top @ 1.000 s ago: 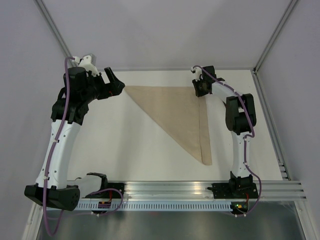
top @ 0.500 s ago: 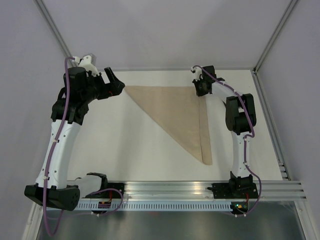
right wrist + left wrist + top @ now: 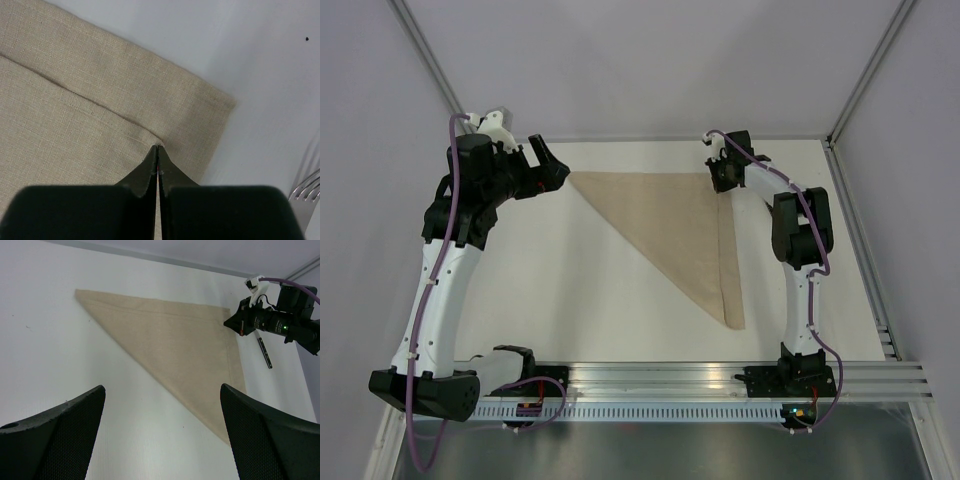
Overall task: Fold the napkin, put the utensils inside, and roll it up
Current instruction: Fold the napkin
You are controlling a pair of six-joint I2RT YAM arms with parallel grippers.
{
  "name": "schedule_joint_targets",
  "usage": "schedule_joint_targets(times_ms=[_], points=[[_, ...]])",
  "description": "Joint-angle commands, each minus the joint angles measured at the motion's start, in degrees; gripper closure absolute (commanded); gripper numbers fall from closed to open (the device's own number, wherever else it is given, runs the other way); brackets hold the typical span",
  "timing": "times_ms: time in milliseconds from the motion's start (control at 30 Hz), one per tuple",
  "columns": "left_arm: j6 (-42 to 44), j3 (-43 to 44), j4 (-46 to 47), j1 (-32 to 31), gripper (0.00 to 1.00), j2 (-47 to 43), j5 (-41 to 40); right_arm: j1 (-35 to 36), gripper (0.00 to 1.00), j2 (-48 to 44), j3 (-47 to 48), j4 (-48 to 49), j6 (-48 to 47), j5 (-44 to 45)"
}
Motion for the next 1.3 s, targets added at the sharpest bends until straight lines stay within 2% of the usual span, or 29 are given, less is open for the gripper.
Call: schedule_joint_targets(times_ms=[0,233,467,733,1267], points=[[0.36,-0.1,1.17,0.19,0.01,0.12,1.62,-0.04,0.98,-4.23,0.69,-1.51,0.89,-0.91],[0.45,-0.1,1.17,0.19,0.01,0.04,1.71,0.04,0.98,-5.38,0.16,-1.86,0.9,-1.08],[0.63,-0.1,1.17,0.19,0.01,-0.23,1.71,0.04,0.87,-1.61,4.46,-4.66,1.6,-1.78],[0.8,-0.27,0.9,0.19,0.01,-0.05,1.53,-0.31,0.7,-0.11,7.01,-6.6,1.6,-2.66],[0.72,-0.45,0.82,0.19,0.01,0.21,1.45,-1.19,0.68,5.52,12.37,-10.03,0.72,-3.11]])
